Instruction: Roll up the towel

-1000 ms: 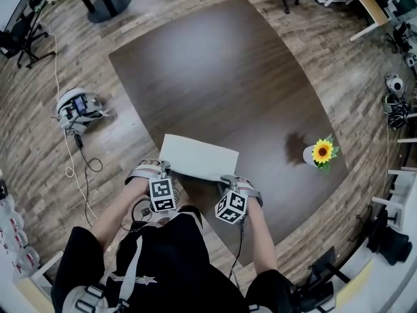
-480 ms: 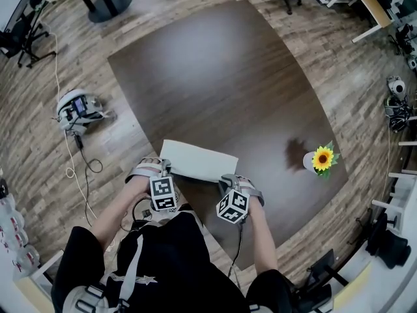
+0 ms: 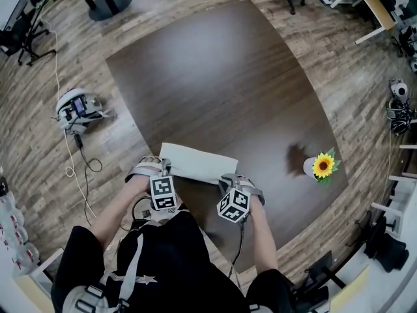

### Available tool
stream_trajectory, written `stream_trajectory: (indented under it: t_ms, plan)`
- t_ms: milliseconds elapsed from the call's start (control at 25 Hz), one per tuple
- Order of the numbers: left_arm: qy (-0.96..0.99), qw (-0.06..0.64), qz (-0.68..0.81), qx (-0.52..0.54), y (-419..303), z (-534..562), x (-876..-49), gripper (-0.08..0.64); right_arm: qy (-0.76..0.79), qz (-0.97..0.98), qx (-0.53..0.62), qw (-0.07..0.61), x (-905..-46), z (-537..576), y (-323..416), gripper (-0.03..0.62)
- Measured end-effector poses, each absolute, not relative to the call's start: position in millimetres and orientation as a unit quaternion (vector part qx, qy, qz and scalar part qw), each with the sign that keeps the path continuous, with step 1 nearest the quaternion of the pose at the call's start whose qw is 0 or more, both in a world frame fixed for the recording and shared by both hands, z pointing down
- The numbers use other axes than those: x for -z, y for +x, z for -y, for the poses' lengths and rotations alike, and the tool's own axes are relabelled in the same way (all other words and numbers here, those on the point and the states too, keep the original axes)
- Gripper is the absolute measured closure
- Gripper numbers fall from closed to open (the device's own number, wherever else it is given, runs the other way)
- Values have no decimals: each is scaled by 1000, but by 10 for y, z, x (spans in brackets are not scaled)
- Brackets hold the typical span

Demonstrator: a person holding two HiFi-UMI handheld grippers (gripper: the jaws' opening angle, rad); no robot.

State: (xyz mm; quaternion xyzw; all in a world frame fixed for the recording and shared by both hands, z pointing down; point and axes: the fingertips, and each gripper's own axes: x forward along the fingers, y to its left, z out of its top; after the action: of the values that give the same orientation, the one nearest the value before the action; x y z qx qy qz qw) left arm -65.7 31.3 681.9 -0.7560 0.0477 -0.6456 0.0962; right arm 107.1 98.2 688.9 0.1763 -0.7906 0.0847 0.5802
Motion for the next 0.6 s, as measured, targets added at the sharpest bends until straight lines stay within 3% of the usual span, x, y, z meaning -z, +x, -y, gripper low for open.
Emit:
stream_trajectory:
  t_ms: [440, 600]
  plan:
    - [-759, 84, -61, 642, -671, -241, -6859, 490, 182, 795, -87, 573, -6905, -905, 1058, 518]
    - [-763, 79, -91, 635, -682, -205, -6797, 452, 208, 789, -69, 575, -6869, -878, 1096, 469]
